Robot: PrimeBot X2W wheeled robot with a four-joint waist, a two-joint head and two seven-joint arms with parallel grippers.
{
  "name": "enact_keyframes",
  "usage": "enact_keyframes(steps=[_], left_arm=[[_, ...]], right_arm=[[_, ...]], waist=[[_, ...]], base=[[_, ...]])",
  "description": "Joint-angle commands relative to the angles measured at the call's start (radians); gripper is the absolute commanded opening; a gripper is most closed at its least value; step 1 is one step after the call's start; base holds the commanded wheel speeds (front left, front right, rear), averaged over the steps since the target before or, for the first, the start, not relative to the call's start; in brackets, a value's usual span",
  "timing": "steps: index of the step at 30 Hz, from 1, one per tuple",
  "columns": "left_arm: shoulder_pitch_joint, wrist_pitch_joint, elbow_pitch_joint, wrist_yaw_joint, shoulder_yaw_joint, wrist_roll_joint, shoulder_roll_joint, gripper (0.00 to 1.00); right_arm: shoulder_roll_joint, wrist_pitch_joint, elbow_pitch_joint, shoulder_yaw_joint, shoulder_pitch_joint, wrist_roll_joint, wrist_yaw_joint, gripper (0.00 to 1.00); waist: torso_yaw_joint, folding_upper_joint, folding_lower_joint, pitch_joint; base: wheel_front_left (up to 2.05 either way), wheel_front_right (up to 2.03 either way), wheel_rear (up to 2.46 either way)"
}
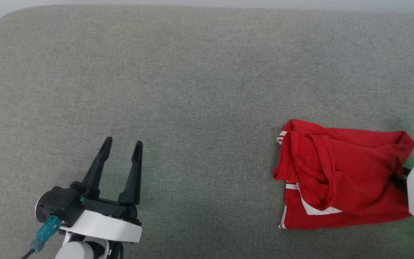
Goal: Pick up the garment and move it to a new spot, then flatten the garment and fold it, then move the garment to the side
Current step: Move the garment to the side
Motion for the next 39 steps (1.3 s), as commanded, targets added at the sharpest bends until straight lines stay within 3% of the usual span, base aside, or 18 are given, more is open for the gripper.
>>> enact_keyframes(steps=[1,8,14,16,19,27,36,37,38,39], left_arm=[[-0.016,-0.005,0.003,0.001,-0.004,0.014,0.01,1.0],[-0.032,-0.005,0.002,0.001,-0.007,0.015,0.05,1.0],[-0.083,-0.005,0.001,0.001,-0.052,0.027,0.104,1.0],[-0.145,-0.005,0.001,0.001,-0.081,0.033,0.126,1.0],[-0.218,-0.005,-0.001,0.001,-0.101,0.038,0.15,1.0],[-0.386,-0.005,-0.019,0.001,-0.153,0.038,0.208,1.0],[-0.473,-0.005,-0.043,0.001,-0.162,0.027,0.242,1.0],[-0.473,-0.005,-0.044,0.001,-0.164,0.026,0.242,1.0],[-0.472,-0.005,-0.043,0.001,-0.165,0.026,0.241,1.0],[-0.469,-0.005,-0.041,0.001,-0.163,0.026,0.238,1.0]], right_arm=[[0.058,-0.001,0.034,0.039,0.018,0.007,0.001,0.0],[0.039,-0.128,0.056,-0.098,-0.037,0.01,-0.004,0.0],[-0.011,-0.244,0.074,-0.31,-0.044,-0.018,0.0,0.0],[-0.038,-0.3,0.105,-0.425,-0.057,-0.061,0.0,0.0],[-0.047,-0.333,0.147,-0.519,-0.088,-0.106,0.0,0.0],[-0.035,-0.408,0.29,-0.638,-0.223,-0.232,0.0,0.0],[-0.01,-0.558,0.51,-0.633,-0.395,-0.374,0.0,0.0],[-0.009,-0.579,0.533,-0.636,-0.411,-0.387,0.0,0.04],[-0.007,-0.594,0.555,-0.634,-0.423,-0.399,0.0,0.33],[-0.006,-0.608,0.575,-0.627,-0.431,-0.41,0.0,0.9]], waist=[[-0.006,-0.0001,0.0,0.005],[-0.069,-0.0001,0.0,0.022],[-0.14,-0.0001,0.0,0.061],[-0.167,-0.0001,0.0,0.098],[-0.189,-0.0001,0.0,0.147],[-0.216,-0.0001,0.0,0.258],[-0.214,-0.0001,0.0,0.323],[-0.212,-0.0001,0.0,0.322],[-0.21,-0.0001,0.0,0.321],[-0.208,-0.0001,0.0,0.317]], base=[[0.0,0.0,0.0],[0.0,0.0,0.0],[0.0,0.0,0.0],[0.0,0.0,0.0],[0.0,0.0,0.0],[0.0,0.0,0.0],[0.0,0.0,0.0],[0.0,0.0,0.0],[0.0,0.0,0.0],[0.0,0.0,0.0]])
